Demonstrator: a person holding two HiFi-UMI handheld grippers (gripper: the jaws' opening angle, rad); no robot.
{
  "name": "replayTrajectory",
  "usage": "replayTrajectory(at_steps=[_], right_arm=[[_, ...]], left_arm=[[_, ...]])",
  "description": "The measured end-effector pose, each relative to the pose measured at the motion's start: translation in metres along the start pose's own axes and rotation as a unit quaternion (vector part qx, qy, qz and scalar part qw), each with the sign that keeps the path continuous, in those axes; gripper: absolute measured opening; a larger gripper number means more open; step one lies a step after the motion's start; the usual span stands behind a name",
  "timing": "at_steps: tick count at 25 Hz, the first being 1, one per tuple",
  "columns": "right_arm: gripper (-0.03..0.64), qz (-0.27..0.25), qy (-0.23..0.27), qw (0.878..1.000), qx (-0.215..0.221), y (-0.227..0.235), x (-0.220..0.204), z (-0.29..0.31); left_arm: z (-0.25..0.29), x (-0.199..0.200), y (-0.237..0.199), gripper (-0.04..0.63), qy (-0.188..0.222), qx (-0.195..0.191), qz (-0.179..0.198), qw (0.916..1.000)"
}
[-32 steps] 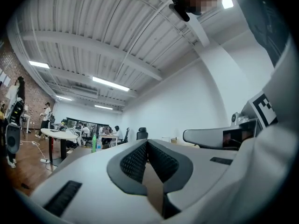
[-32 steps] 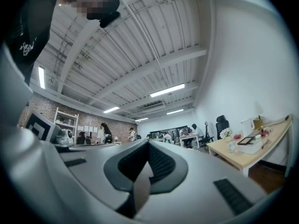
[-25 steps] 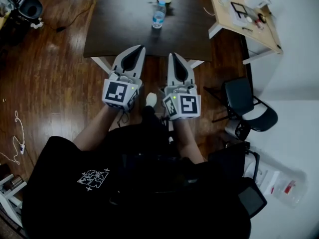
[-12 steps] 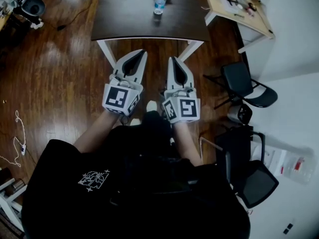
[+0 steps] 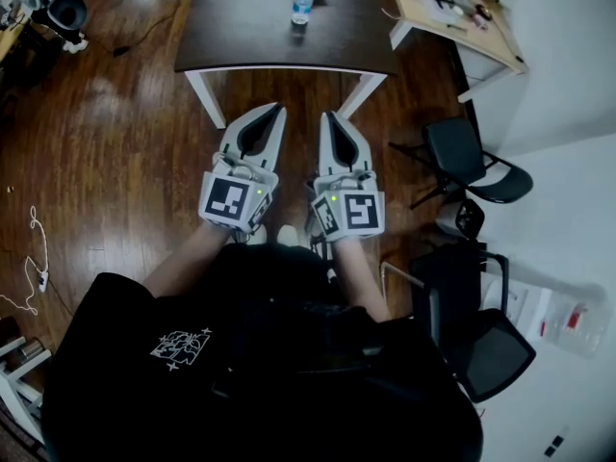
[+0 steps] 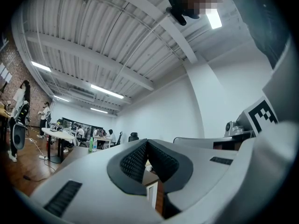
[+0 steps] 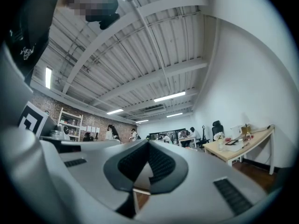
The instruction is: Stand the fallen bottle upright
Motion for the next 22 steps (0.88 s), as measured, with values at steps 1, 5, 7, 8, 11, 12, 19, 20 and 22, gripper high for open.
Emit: replayTrajectory(at_steps=[1,5,7,8,11,12,19,20,22], right_arm=[[0.023,0.000,-0.002,1.000,0.002,0.000,0.000,-0.002],[0.021,-0.002,-0.010,1.000,0.007,0.000,0.000,-0.011],[0.021,-0.003,-0.009,1.000,0.010,0.000,0.001,-0.015],[0.021,-0.004,-0.008,1.000,0.011,-0.001,0.003,-0.017],[0.021,-0.006,-0.004,1.000,0.015,-0.003,0.007,-0.021],[0.021,-0.005,-0.005,1.000,0.015,-0.003,0.007,-0.022],[0.021,-0.005,-0.002,1.000,0.017,-0.006,0.009,-0.027],[0.021,-0.005,-0.002,1.000,0.018,-0.006,0.009,-0.027],[0.021,-0.006,-0.001,1.000,0.019,-0.006,0.009,-0.028]], left_arm=[[-0.001,0.000,0.004,-0.006,0.000,0.002,-0.001,1.0000],[-0.001,0.001,0.016,-0.006,-0.005,0.004,-0.008,0.9999],[-0.002,0.005,0.022,-0.006,0.001,0.003,-0.006,1.0000],[-0.003,0.007,0.024,-0.006,0.003,0.003,-0.005,1.0000],[-0.005,0.012,0.029,-0.006,0.004,0.002,0.000,1.0000],[-0.006,0.012,0.030,-0.006,0.003,0.003,0.002,1.0000],[-0.010,0.015,0.032,-0.006,0.002,0.006,0.006,1.0000],[-0.010,0.015,0.032,-0.006,0.003,0.007,0.007,0.9999],[-0.010,0.016,0.033,-0.006,0.004,0.007,0.008,0.9999]])
Point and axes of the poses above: the fingertips, and each gripper's own axes: z forward along the fingers, y to its right, x out of its top, the point moved 2 cm from there along -z, backward along the fingers, and after that the axes turned 11 degrees about z, right-handed, at the moved point
